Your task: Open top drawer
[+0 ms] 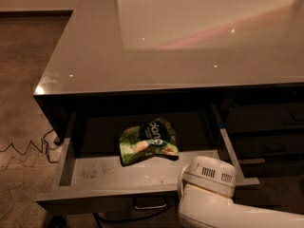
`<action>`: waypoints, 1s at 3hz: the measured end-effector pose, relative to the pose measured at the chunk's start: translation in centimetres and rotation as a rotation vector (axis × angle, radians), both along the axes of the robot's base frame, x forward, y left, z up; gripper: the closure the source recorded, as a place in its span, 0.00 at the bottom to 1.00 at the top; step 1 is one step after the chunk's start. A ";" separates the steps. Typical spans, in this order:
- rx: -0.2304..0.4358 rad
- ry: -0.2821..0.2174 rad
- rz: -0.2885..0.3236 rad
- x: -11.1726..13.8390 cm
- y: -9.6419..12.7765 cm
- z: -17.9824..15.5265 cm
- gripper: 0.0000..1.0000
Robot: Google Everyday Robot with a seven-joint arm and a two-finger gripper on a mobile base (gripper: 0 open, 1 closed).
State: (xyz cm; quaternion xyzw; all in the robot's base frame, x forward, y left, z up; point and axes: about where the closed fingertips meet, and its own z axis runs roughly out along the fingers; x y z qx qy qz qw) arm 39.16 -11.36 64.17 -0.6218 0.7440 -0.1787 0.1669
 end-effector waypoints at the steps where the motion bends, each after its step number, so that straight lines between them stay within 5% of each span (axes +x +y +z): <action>1: 0.000 0.000 0.000 0.0 0.0 0.0 0.35; 2: 0.000 0.000 0.000 0.0 0.0 0.0 0.12; 3: -0.004 -0.002 -0.008 -0.4 0.0 0.2 0.00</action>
Offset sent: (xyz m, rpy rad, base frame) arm 0.0000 0.0000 0.0000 0.0000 0.0000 0.0000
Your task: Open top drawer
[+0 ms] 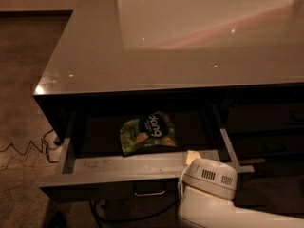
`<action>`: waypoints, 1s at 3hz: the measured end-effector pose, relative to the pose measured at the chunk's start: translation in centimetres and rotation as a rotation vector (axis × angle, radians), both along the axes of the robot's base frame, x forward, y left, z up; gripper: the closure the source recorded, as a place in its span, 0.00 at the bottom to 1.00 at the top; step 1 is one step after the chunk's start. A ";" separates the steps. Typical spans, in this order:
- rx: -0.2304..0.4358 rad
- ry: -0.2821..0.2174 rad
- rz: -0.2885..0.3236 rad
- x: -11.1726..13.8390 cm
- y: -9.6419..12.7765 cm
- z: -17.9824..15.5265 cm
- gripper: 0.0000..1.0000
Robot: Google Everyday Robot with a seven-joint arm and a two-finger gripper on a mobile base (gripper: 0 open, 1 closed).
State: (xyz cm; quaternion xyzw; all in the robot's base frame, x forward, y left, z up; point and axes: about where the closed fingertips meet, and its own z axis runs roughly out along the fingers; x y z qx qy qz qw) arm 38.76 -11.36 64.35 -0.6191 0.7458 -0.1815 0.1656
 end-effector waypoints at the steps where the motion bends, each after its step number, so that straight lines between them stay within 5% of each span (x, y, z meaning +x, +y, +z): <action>1: 0.000 0.001 -0.006 -0.5 -0.3 0.1 0.00; 3: 0.099 -0.058 -0.025 -0.3 -1.6 2.9 0.00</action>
Offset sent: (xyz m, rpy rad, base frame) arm -0.0096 -0.0085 0.0193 0.0574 -0.0283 -0.0031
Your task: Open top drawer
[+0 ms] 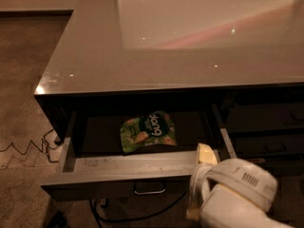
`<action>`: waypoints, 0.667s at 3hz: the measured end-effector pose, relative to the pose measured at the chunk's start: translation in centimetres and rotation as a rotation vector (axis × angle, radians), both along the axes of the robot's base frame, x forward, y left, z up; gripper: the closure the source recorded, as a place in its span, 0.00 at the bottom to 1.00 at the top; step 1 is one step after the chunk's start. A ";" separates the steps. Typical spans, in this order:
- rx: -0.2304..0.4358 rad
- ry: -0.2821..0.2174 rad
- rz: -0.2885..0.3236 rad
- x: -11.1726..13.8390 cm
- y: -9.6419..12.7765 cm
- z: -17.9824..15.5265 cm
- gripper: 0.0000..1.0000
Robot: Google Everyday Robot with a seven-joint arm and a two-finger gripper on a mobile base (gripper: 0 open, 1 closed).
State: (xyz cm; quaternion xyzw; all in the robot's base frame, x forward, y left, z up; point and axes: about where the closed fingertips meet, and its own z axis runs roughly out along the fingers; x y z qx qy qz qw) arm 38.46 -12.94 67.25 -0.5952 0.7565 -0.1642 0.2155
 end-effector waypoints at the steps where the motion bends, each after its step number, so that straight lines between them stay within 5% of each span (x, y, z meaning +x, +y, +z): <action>1: 0.080 0.008 -0.009 1.1 -0.1 1.4 0.00; 2: 0.191 0.017 -0.031 2.5 -0.9 3.7 0.00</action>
Offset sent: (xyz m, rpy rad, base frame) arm 0.0130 -0.0345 0.0967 0.1427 0.0476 0.3395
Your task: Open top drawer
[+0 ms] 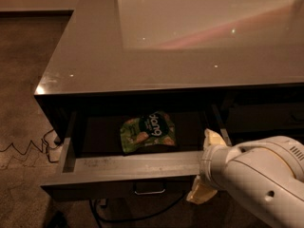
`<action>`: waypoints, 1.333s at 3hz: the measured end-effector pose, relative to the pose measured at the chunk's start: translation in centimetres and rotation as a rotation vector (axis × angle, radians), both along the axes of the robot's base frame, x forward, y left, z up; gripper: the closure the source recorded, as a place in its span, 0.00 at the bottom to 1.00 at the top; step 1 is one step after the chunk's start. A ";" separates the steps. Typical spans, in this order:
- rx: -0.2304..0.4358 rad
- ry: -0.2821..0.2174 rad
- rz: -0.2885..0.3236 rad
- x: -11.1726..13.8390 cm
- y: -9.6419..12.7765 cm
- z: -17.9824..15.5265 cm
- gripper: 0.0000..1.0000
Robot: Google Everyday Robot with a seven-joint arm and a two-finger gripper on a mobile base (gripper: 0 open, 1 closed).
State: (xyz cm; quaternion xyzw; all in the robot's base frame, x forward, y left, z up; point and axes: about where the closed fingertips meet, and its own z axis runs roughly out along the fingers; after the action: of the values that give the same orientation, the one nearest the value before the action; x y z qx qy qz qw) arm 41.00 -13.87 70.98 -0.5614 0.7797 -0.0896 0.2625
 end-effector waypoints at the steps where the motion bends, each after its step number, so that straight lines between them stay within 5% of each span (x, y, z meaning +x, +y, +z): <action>1: 0.000 0.000 0.000 0.0 0.0 0.0 0.00; 4: 0.130 -0.020 0.040 7.6 0.2 2.6 0.00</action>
Offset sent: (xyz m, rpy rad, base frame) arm 0.0463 0.0015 0.0251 0.1452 -0.0176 0.0243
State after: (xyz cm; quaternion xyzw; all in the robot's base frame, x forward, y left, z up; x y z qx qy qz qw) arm 48.59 -13.65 73.53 -0.5575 0.7699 -0.0391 0.3080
